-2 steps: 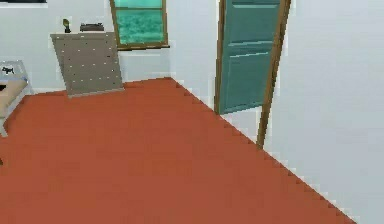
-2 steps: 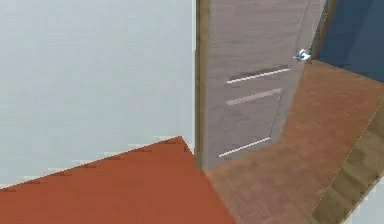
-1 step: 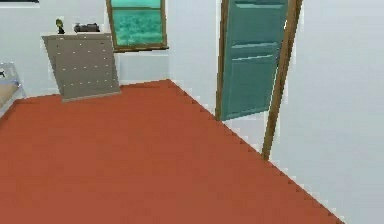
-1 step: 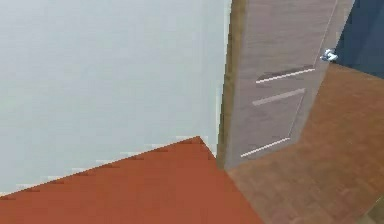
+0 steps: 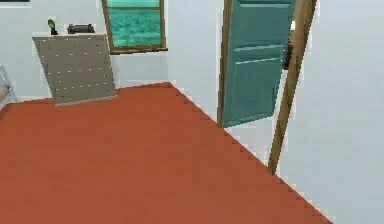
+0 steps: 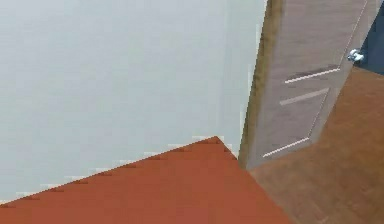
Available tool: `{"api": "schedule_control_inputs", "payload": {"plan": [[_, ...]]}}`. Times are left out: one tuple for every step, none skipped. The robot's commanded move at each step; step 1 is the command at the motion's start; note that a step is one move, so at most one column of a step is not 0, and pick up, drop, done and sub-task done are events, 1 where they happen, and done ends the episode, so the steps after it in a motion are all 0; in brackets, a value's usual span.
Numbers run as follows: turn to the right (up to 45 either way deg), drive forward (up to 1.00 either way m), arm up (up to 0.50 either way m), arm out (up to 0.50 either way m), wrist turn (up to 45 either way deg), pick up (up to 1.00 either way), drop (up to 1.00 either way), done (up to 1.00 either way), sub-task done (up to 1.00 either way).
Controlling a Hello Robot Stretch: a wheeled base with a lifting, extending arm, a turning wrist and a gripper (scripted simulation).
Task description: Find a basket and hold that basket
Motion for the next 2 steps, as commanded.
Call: {"api": "schedule_control_inputs", "payload": {"plan": [[12.0, 0.00, 0.00, 0.00, 0.0, 0.00, 0.00, 0.00, 0.00], [0.0, 1.00, 0.00, 0.00, 0.0, 0.00, 0.00, 0.00, 0.00]]}}
